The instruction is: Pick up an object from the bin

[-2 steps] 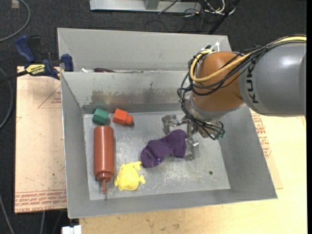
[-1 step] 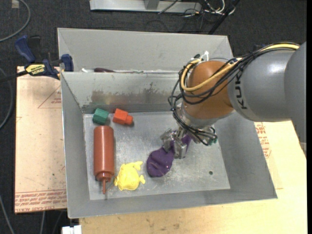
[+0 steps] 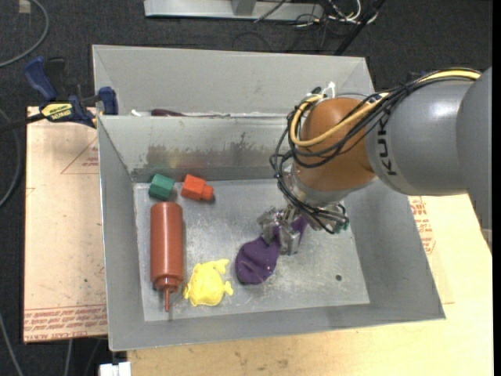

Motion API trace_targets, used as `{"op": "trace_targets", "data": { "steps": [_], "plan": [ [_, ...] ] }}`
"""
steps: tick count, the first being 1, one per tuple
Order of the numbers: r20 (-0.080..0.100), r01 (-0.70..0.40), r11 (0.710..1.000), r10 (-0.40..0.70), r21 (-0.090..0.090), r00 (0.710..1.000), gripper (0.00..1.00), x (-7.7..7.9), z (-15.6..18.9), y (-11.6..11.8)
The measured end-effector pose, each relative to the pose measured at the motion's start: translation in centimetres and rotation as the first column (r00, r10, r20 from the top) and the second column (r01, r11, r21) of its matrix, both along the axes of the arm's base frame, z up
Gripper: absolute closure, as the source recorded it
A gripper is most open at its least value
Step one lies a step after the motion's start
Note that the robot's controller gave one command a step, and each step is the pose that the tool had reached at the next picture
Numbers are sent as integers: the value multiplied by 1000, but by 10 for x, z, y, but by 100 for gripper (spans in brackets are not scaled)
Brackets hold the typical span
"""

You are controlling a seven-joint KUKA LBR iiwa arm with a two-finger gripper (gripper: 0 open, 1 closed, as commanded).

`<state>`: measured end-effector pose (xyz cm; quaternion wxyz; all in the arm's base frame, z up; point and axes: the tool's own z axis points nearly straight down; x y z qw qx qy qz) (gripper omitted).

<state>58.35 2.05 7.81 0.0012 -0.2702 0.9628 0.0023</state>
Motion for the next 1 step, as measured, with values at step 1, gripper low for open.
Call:
{"op": "trace_targets", "data": {
  "steps": [1],
  "plan": [
    [6,107,994,-107,2,994,100,-4,154,3]
  ]
}}
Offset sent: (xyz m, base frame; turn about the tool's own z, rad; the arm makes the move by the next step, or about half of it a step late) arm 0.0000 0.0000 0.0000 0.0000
